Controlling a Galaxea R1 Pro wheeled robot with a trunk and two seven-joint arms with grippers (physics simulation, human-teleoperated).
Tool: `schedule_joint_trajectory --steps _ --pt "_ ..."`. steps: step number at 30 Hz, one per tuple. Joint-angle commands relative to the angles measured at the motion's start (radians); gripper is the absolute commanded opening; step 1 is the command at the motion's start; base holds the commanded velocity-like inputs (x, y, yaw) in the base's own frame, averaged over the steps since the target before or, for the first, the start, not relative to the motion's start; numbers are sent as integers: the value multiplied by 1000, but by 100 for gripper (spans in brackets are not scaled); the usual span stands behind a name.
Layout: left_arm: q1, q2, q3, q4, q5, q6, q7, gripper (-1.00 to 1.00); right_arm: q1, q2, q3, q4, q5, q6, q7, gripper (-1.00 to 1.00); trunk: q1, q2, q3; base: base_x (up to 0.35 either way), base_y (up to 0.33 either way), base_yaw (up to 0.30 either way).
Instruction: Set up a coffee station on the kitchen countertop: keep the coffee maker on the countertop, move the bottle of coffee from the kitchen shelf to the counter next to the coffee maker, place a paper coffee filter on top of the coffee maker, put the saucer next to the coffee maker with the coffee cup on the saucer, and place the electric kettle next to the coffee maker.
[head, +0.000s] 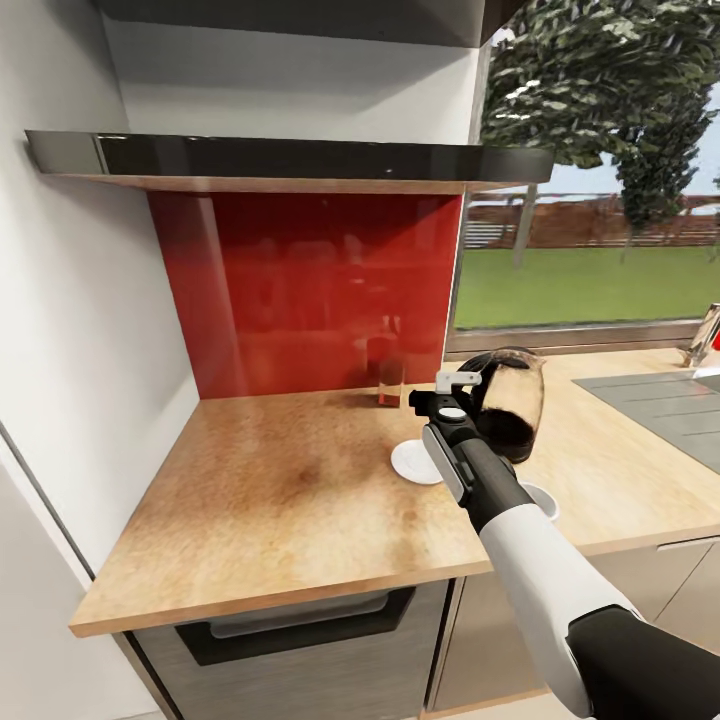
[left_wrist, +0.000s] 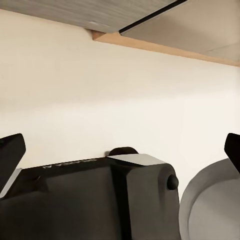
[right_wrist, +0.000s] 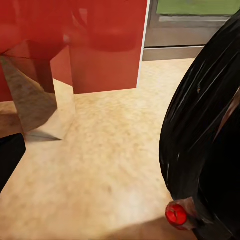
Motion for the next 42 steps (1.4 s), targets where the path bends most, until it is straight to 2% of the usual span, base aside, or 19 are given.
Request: schedule_joint_trajectory --steps 1,15,16,17,23,42 --pt "-1 0 -8 1 6 -7 -1 100 -1 -1 4 -1 -10 3 -9 100 0 -1 -1 0 0 0" --pt "-1 0 -8 1 6 -7 -1 100 -2 0 3 5 -10 1 -13 100 0 -1 -1 0 0 0" --pt "-1 1 -8 1 6 -7 -1 100 -4 0 3 5 -10 0 -22 100 0 -1 -1 0 0 0" --pt "-1 0 -8 1 6 -7 -2 100 -5 2 4 5 -10 0 -65 100 0 -1 -1 0 0 0" --pt "-1 1 -8 1 6 -7 -2 100 -5 5 4 5 -11 1 -113 100 0 -1 -1 0 0 0" --pt "-1 1 -8 1 6 -7 -3 100 -6 5 4 6 -11 2 -126 100 0 -1 -1 0 0 0"
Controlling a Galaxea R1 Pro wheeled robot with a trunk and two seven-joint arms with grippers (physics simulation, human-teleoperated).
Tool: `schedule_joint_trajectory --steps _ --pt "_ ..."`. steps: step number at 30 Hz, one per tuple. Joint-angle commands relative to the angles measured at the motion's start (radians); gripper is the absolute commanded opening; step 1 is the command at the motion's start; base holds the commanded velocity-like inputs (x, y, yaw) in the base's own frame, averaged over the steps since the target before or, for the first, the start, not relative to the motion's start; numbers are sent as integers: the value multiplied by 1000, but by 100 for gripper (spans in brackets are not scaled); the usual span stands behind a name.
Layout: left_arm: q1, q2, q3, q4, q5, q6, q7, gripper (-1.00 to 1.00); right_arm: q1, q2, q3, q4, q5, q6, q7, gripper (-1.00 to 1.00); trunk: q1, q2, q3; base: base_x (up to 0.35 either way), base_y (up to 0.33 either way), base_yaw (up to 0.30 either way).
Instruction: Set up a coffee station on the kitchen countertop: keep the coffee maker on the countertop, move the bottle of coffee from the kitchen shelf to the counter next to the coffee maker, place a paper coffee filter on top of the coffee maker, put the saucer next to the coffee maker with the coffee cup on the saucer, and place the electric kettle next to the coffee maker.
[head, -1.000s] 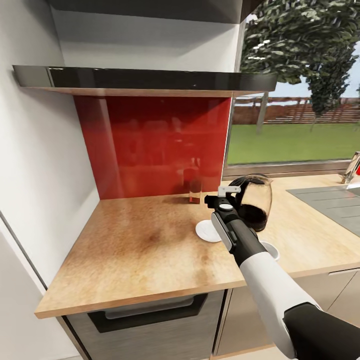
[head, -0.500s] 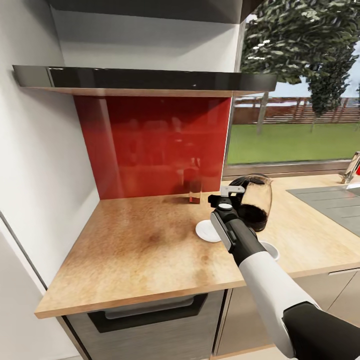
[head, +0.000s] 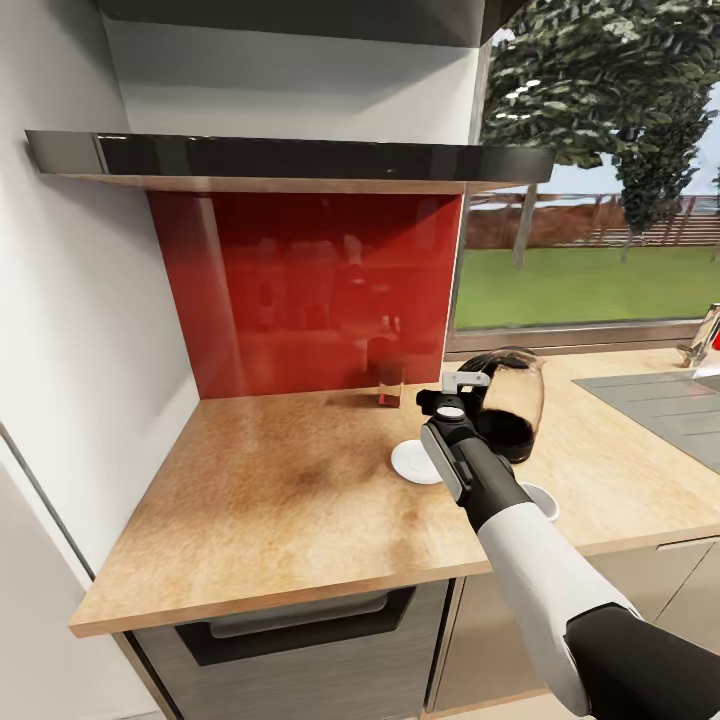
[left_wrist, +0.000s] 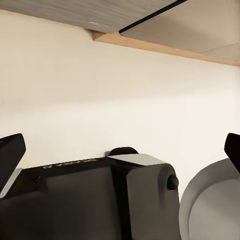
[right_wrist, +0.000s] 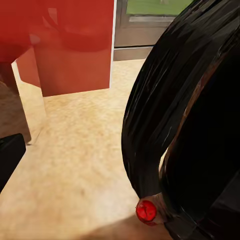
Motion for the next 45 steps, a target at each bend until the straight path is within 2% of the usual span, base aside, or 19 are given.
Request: schedule_joint_trajectory --steps 1,45 --pt "-1 0 -8 1 6 -7 -1 100 -1 -1 4 -1 -9 4 -8 100 0 -1 -1 11 6 0" --pt "-1 2 -8 1 6 -7 -1 100 -1 -2 4 0 -9 -6 -9 100 0 -1 -1 27 9 0"
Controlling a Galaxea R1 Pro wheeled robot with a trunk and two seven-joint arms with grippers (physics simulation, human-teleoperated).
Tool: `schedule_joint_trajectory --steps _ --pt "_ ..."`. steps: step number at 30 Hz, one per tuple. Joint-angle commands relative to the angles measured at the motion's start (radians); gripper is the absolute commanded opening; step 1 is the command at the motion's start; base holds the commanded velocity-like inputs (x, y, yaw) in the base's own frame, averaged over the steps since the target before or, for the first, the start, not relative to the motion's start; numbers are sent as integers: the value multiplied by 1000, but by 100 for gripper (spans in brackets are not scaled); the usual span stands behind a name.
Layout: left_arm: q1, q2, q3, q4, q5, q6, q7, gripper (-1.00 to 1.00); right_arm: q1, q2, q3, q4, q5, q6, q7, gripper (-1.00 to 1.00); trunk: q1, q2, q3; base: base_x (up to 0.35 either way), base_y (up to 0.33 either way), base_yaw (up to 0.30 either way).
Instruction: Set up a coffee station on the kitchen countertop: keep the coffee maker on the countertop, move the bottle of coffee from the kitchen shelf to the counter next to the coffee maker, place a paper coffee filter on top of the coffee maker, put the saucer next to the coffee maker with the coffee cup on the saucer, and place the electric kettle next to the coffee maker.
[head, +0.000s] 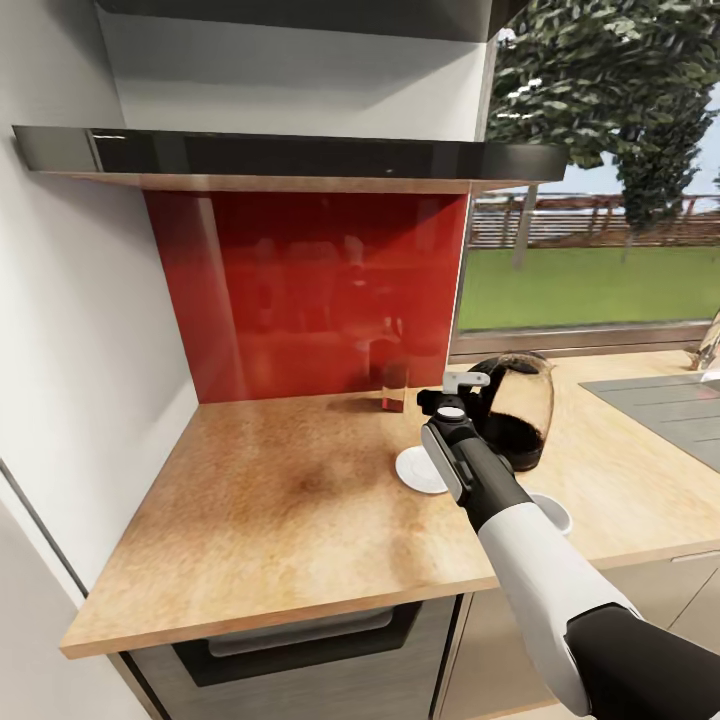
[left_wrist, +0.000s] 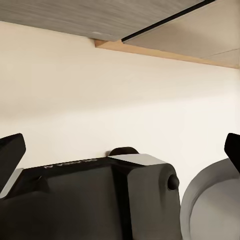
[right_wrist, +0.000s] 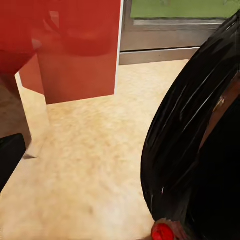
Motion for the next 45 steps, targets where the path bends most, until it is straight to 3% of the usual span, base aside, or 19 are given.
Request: schedule_joint_trajectory --steps 1,35,45 --pt "-1 0 -9 1 6 -7 -1 100 -1 -1 4 -1 -8 -4 -8 -100 0 -1 -1 0 0 0" --pt "-1 1 -9 1 6 -7 -5 100 -1 -2 4 -1 -10 -16 -8 -100 0 -1 -1 0 0 0" --pt "-1 1 -9 1 6 -7 -5 100 -1 -4 4 -2 -10 -16 -8 -100 -38 69 30 0 0 0"
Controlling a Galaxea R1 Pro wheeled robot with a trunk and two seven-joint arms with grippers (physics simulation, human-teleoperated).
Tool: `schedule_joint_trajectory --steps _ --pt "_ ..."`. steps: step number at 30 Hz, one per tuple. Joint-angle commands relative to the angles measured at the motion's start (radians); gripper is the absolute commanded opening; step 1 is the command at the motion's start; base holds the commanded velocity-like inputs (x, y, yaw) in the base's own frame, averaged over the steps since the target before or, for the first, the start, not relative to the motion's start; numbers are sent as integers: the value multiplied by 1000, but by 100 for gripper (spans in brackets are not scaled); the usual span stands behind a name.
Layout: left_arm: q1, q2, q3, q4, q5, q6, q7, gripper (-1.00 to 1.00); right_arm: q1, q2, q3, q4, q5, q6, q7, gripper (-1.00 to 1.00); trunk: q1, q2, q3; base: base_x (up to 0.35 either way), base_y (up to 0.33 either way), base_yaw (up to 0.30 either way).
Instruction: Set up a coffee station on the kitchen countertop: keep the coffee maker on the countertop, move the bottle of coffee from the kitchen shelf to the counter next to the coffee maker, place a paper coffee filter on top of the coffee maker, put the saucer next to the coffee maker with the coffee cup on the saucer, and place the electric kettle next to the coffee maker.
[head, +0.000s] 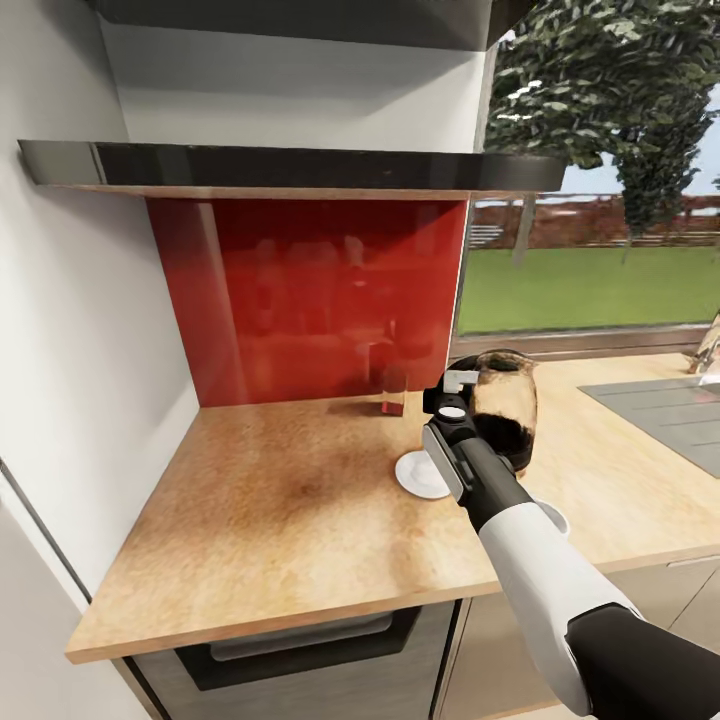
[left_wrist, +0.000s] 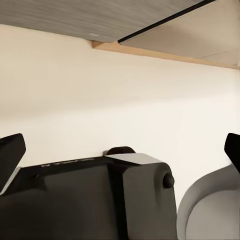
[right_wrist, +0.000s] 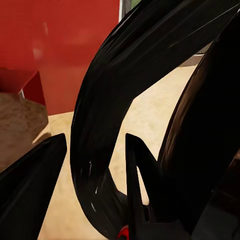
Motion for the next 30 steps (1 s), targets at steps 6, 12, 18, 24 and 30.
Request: schedule_joint_trajectory --steps 6,12,18,24,30 --pt "-1 0 -8 1 6 -7 -1 100 -1 -1 4 -2 -5 2 -8 -100 -23 42 18 0 0 0" --pt "-1 0 -8 1 6 -7 -1 100 -1 -4 2 -10 -4 2 -9 -100 -46 84 37 0 0 0" --pt "-1 0 -8 1 6 -7 1 100 -1 -17 1 -50 -4 7 -11 -100 -69 126 55 0 0 0" --pt "-1 0 -8 1 6 -7 2 100 -1 -31 1 -105 -3 12 -13 -100 -92 168 74 0 0 0" --pt "-1 0 -8 0 6 -7 3 100 0 -63 -2 -228 -3 105 -11 -100 -100 182 80 0 0 0"
